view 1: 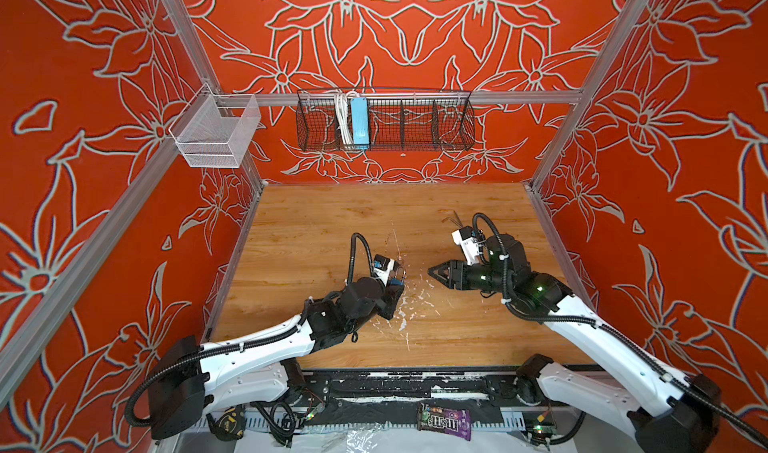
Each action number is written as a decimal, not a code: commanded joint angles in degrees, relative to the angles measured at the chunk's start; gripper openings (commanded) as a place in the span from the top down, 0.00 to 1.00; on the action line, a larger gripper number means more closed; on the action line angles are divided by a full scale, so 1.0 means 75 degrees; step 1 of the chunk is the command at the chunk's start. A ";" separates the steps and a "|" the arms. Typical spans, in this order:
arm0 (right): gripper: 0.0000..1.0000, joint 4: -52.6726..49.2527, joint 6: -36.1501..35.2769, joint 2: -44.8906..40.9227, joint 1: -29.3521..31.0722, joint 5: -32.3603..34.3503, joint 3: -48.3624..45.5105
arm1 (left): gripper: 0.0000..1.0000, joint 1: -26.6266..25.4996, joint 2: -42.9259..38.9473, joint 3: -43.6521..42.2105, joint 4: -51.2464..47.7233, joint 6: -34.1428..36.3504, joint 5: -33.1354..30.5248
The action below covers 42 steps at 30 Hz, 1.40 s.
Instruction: Unlock with the key
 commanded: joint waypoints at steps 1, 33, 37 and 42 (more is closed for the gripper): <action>0.45 -0.0393 -0.0620 0.0009 -0.0036 -0.0134 0.0382 | 1.00 0.0019 -0.0238 -0.0068 0.1346 0.1200 0.0138; 0.36 -0.2107 -0.2193 0.2292 -0.0040 0.0292 0.2542 | 1.00 0.0009 0.0240 -0.0330 0.2888 0.2977 0.1458; 0.35 -0.2350 -0.2406 0.2454 -0.0039 0.0494 0.2733 | 1.00 0.0007 0.0148 -0.0394 0.2845 0.2995 0.1349; 0.35 -0.2401 -0.2562 0.2432 -0.0038 0.0267 0.2678 | 1.00 0.0009 -0.0029 -0.0531 0.2934 0.2968 0.1270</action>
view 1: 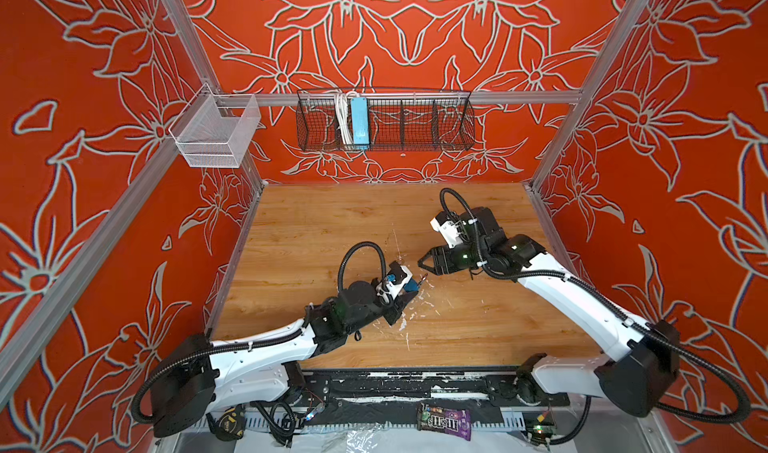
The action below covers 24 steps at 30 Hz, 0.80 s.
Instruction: Unlock with the key
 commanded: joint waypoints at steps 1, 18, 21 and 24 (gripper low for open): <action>0.35 -0.0226 -0.0339 -0.0047 -0.0040 -0.0013 0.0125 | 1.00 0.0010 -0.0267 0.0030 0.0546 0.0153 -0.0109; 0.35 -0.0425 -0.0766 -0.0481 -0.0039 -0.0327 -0.0203 | 1.00 0.0010 -0.0327 0.0038 0.0726 0.0141 -0.0215; 0.35 -0.0507 -0.0803 -0.0536 -0.0030 -0.0355 -0.0241 | 1.00 0.0010 -0.0336 0.0041 0.0764 0.0118 -0.0180; 0.35 -0.0476 -0.0842 -0.0577 -0.0032 -0.0589 -0.0276 | 1.00 0.0010 -0.0319 0.0042 0.0820 0.0118 -0.0180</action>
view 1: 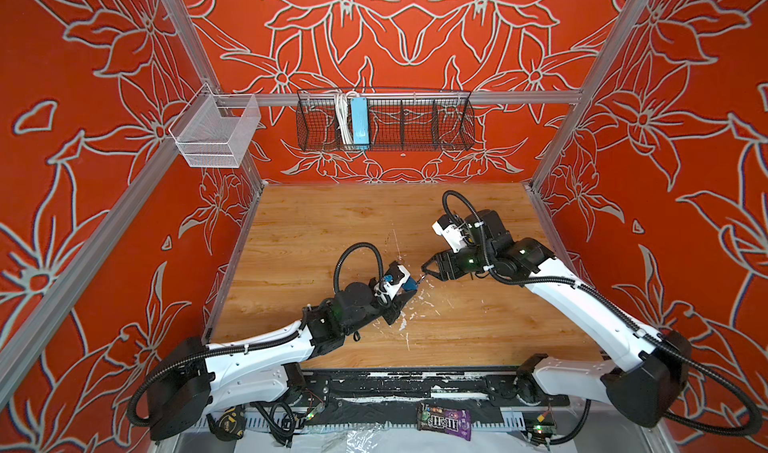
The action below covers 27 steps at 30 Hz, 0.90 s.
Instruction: Unlock with the key
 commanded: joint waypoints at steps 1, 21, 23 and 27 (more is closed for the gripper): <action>0.35 -0.0220 -0.0284 -0.0126 -0.0027 -0.0313 -0.0145 | 1.00 0.0010 -0.0141 0.0082 0.0685 0.0063 -0.0075; 0.34 -0.0092 -0.0113 -0.0760 -0.0046 -0.0378 -0.0490 | 1.00 0.0010 0.0010 0.0158 0.0869 -0.0170 -0.0184; 0.34 -0.0169 -0.0084 -0.0776 -0.0043 -0.0152 -0.0463 | 1.00 0.0010 -0.0046 0.0196 0.0733 -0.0266 -0.0353; 0.33 -0.0172 0.0204 -0.1172 -0.0038 0.0462 -0.0547 | 1.00 0.0010 -0.0192 0.0352 0.0146 -0.0761 -0.0642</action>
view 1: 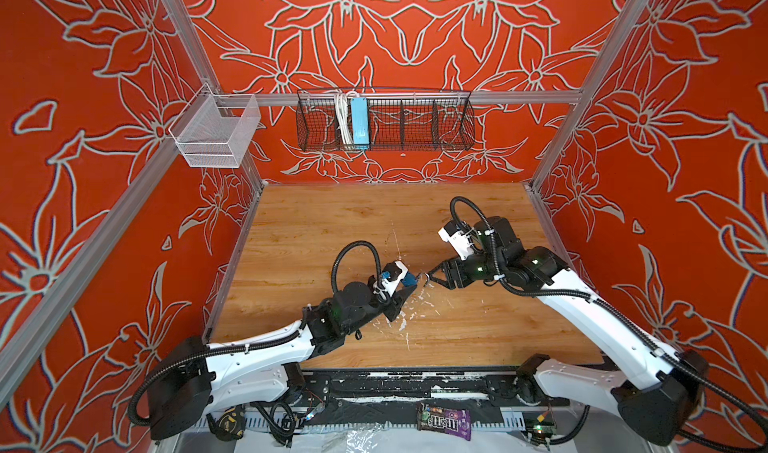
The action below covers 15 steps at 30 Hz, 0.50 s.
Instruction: Unlock with the key
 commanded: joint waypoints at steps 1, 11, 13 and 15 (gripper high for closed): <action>0.32 0.0085 0.0289 -0.0515 -0.0031 0.0606 -0.0209 | 1.00 0.0007 -0.0233 0.0297 -0.0120 -0.0527 -0.0310; 0.22 -0.0330 0.0790 -0.1650 -0.0040 0.1900 -0.0055 | 1.00 -0.0088 0.0348 0.1348 -0.2125 -0.3389 -0.1254; 0.18 -0.0521 0.0855 -0.1857 -0.0039 0.2072 0.0121 | 1.00 -0.0243 0.0621 0.1515 -0.2199 -0.3754 -0.1312; 0.12 -0.0691 0.0884 -0.2049 -0.0039 0.2086 0.0289 | 1.00 -0.0438 0.0964 0.1770 -0.2439 -0.4134 -0.1449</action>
